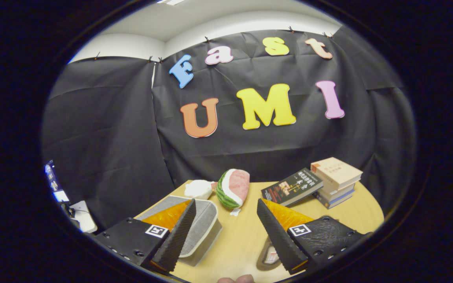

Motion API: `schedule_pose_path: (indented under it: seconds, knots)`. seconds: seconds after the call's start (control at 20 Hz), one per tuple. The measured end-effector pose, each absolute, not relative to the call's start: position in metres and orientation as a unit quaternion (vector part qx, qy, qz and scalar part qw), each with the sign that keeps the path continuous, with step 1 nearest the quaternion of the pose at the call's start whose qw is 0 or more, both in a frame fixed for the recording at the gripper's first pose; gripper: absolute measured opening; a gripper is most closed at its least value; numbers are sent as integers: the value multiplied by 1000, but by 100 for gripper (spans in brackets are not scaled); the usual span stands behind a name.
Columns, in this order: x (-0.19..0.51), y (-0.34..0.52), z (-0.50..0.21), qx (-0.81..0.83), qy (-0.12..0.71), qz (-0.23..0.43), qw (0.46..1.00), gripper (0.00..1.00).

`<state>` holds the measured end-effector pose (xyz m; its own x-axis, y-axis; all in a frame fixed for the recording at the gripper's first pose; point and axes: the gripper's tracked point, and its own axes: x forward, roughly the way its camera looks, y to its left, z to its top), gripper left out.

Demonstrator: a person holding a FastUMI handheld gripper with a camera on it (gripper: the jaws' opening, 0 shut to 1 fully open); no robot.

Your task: Open the storage box then place both shoes into the box .Put the left shoe in first, then the right shoe, with the right side of both shoes facing outward in a uniform manner.

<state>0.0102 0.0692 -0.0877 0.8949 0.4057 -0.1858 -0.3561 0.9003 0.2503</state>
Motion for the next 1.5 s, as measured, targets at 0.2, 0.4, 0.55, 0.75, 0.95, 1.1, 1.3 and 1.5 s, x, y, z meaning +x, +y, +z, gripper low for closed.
schedule_pose_path:
  seconds: [0.2,0.4,0.55,0.75,0.95,1.1,1.3,1.5]
  knots:
    - [19,119,-139,136,174,217,951,95]
    - [23,153,-177,166,213,238,933,95]
    - [26,167,-193,203,234,248,918,96]
    - [30,177,-214,244,258,253,900,95]
    - [30,188,-232,297,288,262,872,96]
    - [32,198,-232,329,308,270,851,96]
    - [32,201,-229,335,325,274,841,94]
    - [33,200,-202,341,316,282,839,83]
